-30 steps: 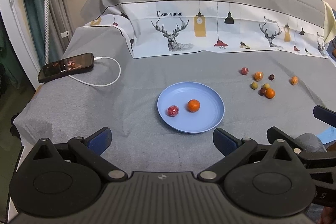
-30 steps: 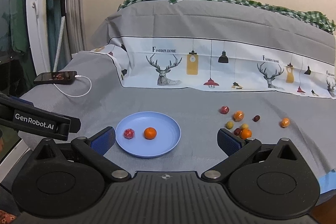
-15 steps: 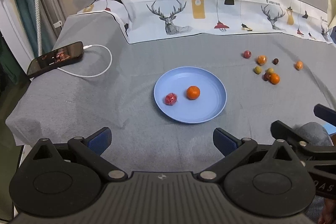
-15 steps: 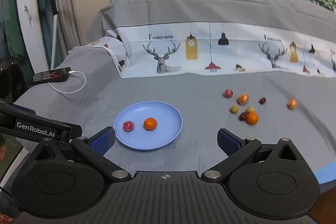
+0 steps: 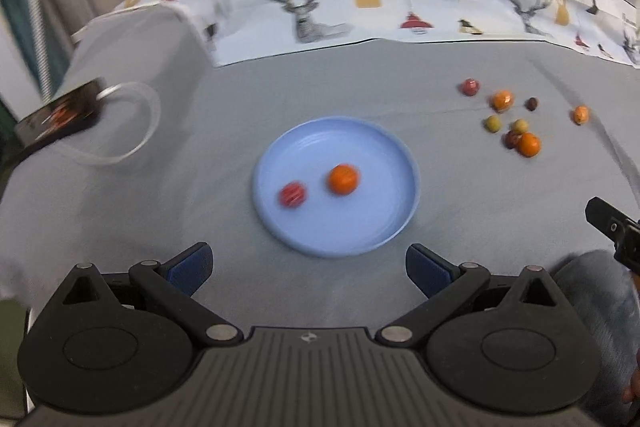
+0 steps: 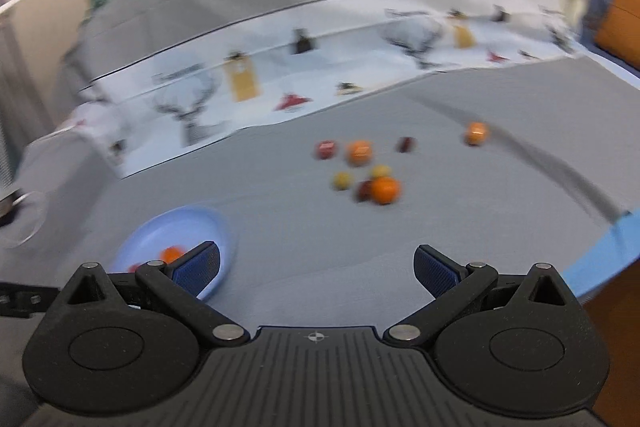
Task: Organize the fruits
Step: 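Grasp a yellow-green fruit with the left tool while the right tool grasps a kumquat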
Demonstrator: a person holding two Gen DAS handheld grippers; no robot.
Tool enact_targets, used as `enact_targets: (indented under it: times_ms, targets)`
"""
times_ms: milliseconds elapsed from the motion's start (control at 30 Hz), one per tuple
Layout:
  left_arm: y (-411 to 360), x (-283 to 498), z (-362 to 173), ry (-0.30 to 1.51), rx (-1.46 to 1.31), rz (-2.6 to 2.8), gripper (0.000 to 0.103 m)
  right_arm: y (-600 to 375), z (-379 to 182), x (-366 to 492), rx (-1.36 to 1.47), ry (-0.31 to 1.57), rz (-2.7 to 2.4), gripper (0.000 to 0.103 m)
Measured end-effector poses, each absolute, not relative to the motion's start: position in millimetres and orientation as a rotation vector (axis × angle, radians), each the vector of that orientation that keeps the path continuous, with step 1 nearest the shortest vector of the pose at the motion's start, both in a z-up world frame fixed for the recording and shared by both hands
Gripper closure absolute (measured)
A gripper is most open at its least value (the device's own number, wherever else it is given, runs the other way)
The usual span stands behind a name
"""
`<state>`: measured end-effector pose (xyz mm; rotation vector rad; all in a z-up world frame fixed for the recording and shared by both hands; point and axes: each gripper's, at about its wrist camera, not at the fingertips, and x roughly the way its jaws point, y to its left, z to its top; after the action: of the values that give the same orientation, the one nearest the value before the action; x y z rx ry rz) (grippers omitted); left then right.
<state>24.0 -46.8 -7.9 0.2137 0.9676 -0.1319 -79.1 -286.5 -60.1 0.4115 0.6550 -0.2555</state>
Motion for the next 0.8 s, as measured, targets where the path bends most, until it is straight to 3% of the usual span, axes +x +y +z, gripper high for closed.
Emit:
enact_targets:
  times_ms: [333, 500, 800]
  targets:
    - [-170.9, 119.6, -58.9, 1.013, 0.246, -0.387, 0.000, -392.9, -98.1, -20.1, 0.437, 0.650, -0.479, 0.001]
    - [-228.5, 183.8, -106.9, 1.050, 0.273, -0.452, 0.000, -448.1, -147.5, 34.5, 0.558, 0.791, -0.508, 0.001]
    - [-286.3, 251.7, -181.1, 1.153, 0.333, -0.511, 0.000, -514.1, -220.9, 134.1, 0.507, 0.752, -0.567, 0.001]
